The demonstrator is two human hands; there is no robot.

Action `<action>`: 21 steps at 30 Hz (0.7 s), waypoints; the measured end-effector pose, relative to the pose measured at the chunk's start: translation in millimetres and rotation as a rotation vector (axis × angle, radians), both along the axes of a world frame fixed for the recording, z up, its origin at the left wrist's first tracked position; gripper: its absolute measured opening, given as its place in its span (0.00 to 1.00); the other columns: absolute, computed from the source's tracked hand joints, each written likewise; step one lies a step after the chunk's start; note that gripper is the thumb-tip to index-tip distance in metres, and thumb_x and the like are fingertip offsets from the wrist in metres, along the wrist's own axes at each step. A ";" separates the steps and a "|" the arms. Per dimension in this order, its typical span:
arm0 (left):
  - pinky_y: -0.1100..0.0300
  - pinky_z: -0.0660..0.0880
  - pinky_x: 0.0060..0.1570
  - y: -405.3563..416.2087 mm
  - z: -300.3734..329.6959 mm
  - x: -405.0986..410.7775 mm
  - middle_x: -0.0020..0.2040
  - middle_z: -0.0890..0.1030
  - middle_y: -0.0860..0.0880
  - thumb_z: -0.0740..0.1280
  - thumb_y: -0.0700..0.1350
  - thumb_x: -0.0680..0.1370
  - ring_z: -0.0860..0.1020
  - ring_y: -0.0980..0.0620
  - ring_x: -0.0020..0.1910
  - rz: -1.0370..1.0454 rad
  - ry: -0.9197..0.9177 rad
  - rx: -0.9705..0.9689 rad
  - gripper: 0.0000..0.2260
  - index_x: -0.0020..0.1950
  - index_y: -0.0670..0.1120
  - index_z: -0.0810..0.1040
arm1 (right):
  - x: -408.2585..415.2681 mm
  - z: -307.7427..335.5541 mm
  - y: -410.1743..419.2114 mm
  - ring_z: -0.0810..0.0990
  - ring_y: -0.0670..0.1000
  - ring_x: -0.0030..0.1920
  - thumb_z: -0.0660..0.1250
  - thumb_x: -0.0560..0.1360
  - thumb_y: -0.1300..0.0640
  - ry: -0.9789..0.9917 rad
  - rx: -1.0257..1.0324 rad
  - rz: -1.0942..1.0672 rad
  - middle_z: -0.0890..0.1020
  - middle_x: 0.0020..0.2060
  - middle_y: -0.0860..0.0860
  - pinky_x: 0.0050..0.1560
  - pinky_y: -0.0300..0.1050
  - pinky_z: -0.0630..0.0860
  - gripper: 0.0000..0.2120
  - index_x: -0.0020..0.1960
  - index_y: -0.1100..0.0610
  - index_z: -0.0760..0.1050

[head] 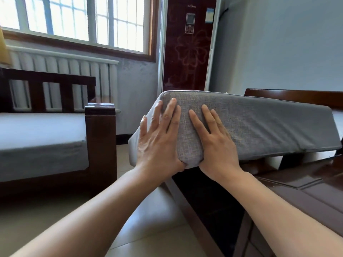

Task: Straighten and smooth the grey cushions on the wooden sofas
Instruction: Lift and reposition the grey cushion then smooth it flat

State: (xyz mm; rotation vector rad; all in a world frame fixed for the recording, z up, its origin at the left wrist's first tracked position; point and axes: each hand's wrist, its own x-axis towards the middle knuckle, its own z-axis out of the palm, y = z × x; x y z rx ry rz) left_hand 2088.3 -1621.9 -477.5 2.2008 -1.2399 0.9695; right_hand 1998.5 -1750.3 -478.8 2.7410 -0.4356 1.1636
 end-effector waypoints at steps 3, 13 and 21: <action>0.51 0.39 0.70 -14.0 17.5 0.9 0.79 0.48 0.49 0.72 0.61 0.63 0.44 0.49 0.77 -0.001 -0.113 0.025 0.53 0.78 0.44 0.49 | 9.3 14.4 -7.3 0.49 0.52 0.77 0.78 0.62 0.54 -0.046 -0.013 -0.022 0.49 0.77 0.48 0.72 0.48 0.56 0.54 0.77 0.43 0.47; 0.57 0.45 0.73 -43.2 105.4 44.8 0.79 0.47 0.51 0.75 0.59 0.63 0.42 0.51 0.77 0.002 0.006 -0.001 0.53 0.78 0.46 0.49 | 56.9 99.4 -33.6 0.49 0.48 0.76 0.71 0.65 0.64 -0.048 0.106 0.093 0.54 0.76 0.43 0.76 0.51 0.47 0.47 0.76 0.43 0.53; 0.57 0.49 0.73 -68.5 206.1 118.1 0.77 0.36 0.56 0.76 0.62 0.60 0.35 0.54 0.75 0.115 0.220 0.201 0.59 0.77 0.55 0.39 | 111.2 211.8 -84.7 0.36 0.44 0.75 0.69 0.65 0.57 0.341 0.183 0.133 0.40 0.76 0.41 0.73 0.47 0.35 0.50 0.76 0.41 0.41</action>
